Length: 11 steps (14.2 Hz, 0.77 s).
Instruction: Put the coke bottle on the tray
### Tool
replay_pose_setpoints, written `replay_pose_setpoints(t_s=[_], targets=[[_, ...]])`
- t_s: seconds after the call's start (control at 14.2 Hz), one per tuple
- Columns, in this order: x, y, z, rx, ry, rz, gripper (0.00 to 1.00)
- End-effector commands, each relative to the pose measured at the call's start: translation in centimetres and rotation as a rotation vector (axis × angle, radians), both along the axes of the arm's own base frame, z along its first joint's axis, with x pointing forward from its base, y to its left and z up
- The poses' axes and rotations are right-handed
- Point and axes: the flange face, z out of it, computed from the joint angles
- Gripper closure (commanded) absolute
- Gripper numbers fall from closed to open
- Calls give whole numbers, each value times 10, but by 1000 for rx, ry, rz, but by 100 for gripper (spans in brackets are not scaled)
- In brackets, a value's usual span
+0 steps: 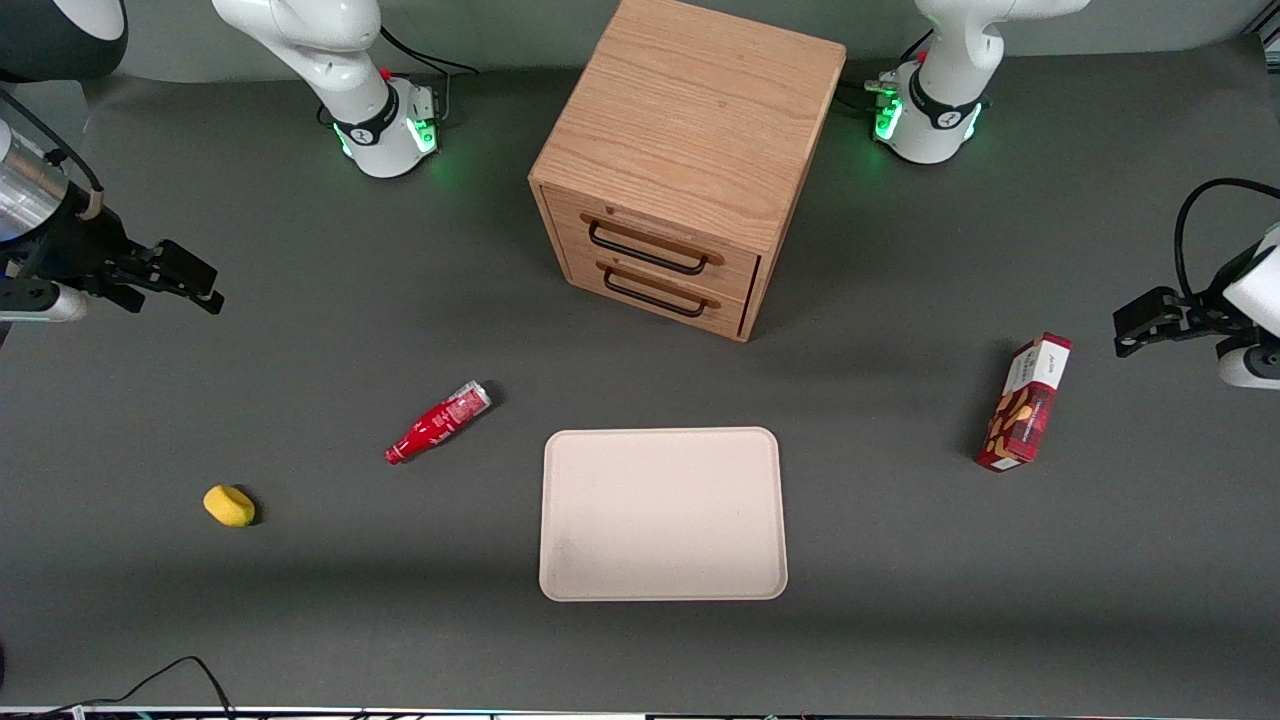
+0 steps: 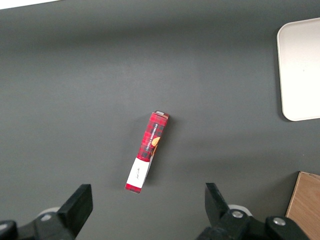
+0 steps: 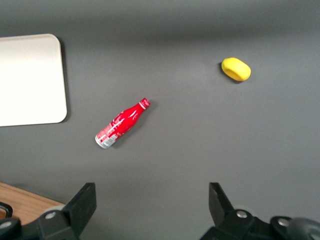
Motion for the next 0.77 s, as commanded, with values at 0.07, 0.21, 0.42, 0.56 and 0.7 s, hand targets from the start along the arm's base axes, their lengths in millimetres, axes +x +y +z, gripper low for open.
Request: replay_pose_setpoints(t_s=[0.07,0.21,0.42,0.56,0.7], targets=[[-3,5,7,14,33,16,0],[-4,6,6,13,46,14,0],[-5,6,6,10,52,14,0],[-5,6,5,11,55,14,0],[-5,3,2,12,61,9,0]])
